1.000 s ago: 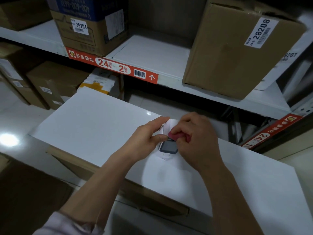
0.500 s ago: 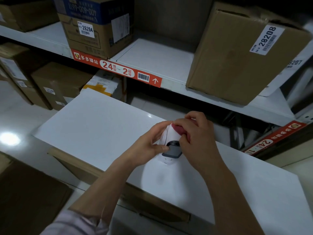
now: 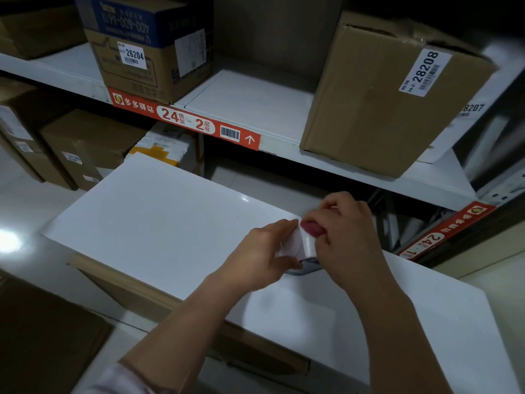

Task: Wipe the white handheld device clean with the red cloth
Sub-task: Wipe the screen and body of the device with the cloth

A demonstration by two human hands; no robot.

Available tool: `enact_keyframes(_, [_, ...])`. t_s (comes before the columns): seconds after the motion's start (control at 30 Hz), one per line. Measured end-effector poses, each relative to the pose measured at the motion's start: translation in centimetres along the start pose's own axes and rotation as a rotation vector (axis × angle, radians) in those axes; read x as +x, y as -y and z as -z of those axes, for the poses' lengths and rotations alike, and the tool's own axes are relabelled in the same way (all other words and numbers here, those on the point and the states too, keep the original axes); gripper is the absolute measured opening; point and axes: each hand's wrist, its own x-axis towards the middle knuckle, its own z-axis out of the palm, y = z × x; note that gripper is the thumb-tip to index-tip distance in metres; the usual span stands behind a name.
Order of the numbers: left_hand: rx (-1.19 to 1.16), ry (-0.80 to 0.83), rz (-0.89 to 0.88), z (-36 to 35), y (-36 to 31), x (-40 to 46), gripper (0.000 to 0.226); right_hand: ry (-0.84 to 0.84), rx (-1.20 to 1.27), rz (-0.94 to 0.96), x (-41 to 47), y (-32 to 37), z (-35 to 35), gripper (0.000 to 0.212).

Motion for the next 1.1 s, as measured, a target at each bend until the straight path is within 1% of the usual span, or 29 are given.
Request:
enact_keyframes(0.1, [0.049, -0.019, -0.036, -0.6, -0.5, 0.2, 0.061, -0.013, -0.027, -0.022, 0.0, -0.3, -0.4, 0.038])
enact_keyframes(0.17, [0.059, -0.023, -0.036, -0.8, -0.6, 0.3, 0.057, 0.016, -0.043, 0.003, -0.2, -0.3, 0.2, 0.032])
enact_keyframes(0.27, [0.092, -0.042, -0.007, -1.0, -0.8, 0.5, 0.052, 0.141, -0.111, 0.059, -0.8, 0.2, 1.8, 0.019])
enact_keyframes(0.33, [0.108, -0.065, 0.03, -1.2, -1.0, 0.5, 0.051, 0.243, -0.12, 0.058, -1.0, 0.4, 2.6, 0.017])
enact_keyframes(0.37, [0.12, -0.066, 0.035, -1.3, -1.2, 0.6, 0.049, 0.262, -0.127, 0.045, -1.0, 0.3, 2.8, 0.016])
enact_keyframes(0.43, [0.154, -0.058, 0.039, -1.5, -1.4, 0.7, 0.047, 0.22, -0.146, 0.011, -0.8, 0.1, 2.4, 0.016])
enact_keyframes(0.53, [0.182, -0.04, 0.047, -1.7, -1.7, 0.6, 0.054, 0.085, -0.16, -0.048, -0.4, -0.5, 1.2, 0.02])
enact_keyframes(0.6, [0.201, -0.021, 0.052, -1.8, -2.0, 0.6, 0.055, 0.026, -0.147, -0.031, -0.4, -0.6, 0.8, 0.023])
enact_keyframes(0.63, [0.193, -0.021, 0.055, -1.8, -2.0, 0.5, 0.054, 0.03, -0.148, -0.018, -0.5, -0.5, 0.7, 0.022])
enact_keyframes(0.67, [0.173, -0.022, 0.062, -1.8, -2.1, 0.5, 0.052, 0.046, -0.158, -0.009, -0.6, -0.3, 0.8, 0.02])
enact_keyframes(0.73, [0.124, -0.04, 0.093, -1.6, -2.1, 0.5, 0.052, 0.152, -0.141, -0.041, -0.9, 0.1, 1.4, 0.016])
enact_keyframes(0.8, [0.074, -0.069, 0.132, -1.1, -2.1, 0.5, 0.06, 0.238, -0.128, -0.034, -1.0, 0.3, 1.9, 0.014])
enact_keyframes(0.83, [0.052, -0.076, 0.145, -0.9, -1.9, 0.4, 0.063, 0.248, -0.113, -0.025, -1.0, 0.3, 2.1, 0.015])
enact_keyframes(0.9, [0.004, -0.084, 0.159, -0.6, -1.7, 0.2, 0.062, 0.188, -0.039, -0.038, -0.9, -0.1, 1.8, 0.02])
enact_keyframes(1.0, [-0.088, -0.087, 0.217, -0.2, -0.7, -0.2, 0.061, 0.038, 0.183, -0.166, -0.6, -1.4, 0.6, 0.036])
enact_keyframes(1.03, [-0.121, -0.087, 0.238, 0.0, -0.3, -0.2, 0.059, 0.031, 0.278, -0.224, -0.7, -1.6, 0.5, 0.038])
enact_keyframes(1.1, [-0.206, -0.097, 0.277, 0.2, 0.3, -0.4, 0.055, 0.07, 0.528, -0.387, -1.0, -1.7, 0.2, 0.035])
